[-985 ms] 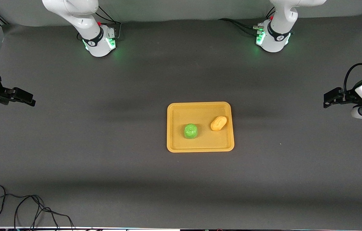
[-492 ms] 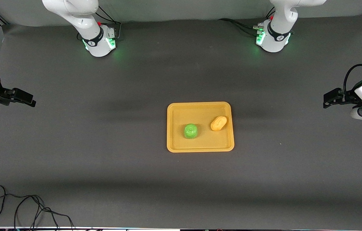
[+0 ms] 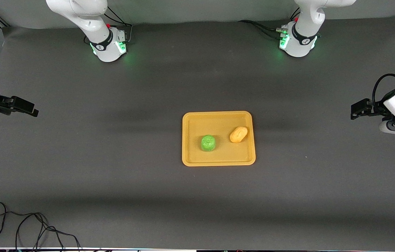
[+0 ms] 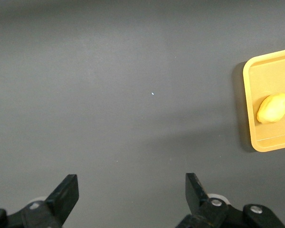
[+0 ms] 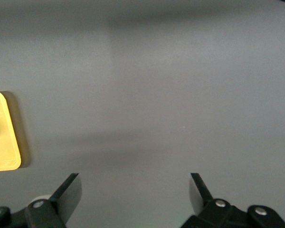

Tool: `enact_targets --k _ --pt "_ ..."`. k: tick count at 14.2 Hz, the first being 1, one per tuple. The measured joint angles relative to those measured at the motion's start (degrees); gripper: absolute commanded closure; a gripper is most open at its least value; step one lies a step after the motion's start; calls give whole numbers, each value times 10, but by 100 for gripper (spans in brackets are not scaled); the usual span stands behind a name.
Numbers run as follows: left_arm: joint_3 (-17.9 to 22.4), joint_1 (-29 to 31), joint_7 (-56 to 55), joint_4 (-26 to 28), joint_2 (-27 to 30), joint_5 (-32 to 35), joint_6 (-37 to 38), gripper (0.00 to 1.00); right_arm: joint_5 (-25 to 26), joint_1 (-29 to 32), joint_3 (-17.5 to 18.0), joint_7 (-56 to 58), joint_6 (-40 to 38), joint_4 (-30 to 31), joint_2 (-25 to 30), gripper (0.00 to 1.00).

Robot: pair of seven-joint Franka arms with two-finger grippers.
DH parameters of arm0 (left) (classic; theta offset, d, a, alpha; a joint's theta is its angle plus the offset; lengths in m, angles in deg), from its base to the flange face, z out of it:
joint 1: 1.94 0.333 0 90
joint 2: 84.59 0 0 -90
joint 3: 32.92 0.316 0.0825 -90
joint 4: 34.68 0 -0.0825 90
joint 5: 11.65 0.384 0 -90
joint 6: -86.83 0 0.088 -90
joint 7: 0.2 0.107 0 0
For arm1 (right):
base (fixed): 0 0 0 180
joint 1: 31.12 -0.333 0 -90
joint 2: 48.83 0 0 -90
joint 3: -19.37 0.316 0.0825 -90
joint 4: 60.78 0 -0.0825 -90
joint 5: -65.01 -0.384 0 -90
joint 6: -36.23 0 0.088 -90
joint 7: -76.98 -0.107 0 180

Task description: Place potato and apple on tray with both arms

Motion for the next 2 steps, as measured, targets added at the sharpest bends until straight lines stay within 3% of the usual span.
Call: enact_targets --k 2 --pt "0 0 0 0 0 0 0 0 0 0 0 11 0 0 0 0"
